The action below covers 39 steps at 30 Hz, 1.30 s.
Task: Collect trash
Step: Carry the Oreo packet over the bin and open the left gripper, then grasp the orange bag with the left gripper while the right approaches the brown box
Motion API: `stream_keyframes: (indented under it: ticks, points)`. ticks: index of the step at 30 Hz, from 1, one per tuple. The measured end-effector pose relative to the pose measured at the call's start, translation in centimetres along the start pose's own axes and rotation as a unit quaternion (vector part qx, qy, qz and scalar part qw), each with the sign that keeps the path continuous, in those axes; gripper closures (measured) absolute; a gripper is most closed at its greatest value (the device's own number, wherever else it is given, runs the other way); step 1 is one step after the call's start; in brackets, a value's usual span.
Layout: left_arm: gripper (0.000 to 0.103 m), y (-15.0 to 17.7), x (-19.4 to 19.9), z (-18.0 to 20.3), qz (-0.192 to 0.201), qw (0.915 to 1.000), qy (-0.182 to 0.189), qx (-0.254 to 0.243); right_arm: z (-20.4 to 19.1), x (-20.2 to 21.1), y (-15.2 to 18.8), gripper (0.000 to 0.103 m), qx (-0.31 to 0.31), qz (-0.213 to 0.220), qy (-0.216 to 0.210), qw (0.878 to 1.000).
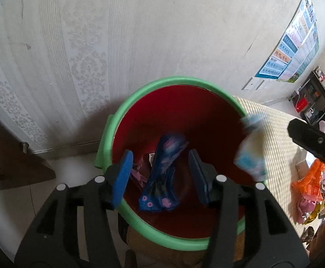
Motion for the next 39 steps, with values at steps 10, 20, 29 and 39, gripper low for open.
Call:
stream_keyframes:
  ticks: [10, 20, 29, 39]
  points:
    - [0.05, -0.4, 1.6, 2.7, 0.012, 0.9995, 0.001, -0.03, 2.1, 4.7, 0.4, 0.047, -0.021, 0.039, 0.005, 0.999]
    - [0.05, 0.5, 4.0, 9.1, 0.02, 0.9958, 0.051, -0.074, 8.4, 13.4, 4.8, 0.047, -0.044, 0.082, 0.072, 0.993]
    - [0.05, 5.0, 4.3, 18.4, -0.019, 0.9804, 0.111, -0.162, 20.2, 20.7, 14.3, 0.046, -0.133, 0.074, 0.186, 0.971]
    - [0.05, 8.1, 4.7, 23.3, -0.036, 0.9666, 0.119, -0.224, 27.4, 19.8, 22.7, 0.042, -0.227, 0.01, 0.211, 0.951]
Point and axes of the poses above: each gripper's, at about its wrist camera, not at the fingertips, and x roughly against the way its jaws point, z to its right, y to its underside, the point moved 9 cm from there along -x, roughly the way its jaws point, and after that the axes turned 2 degrees about -x, right-handed, at the moved point
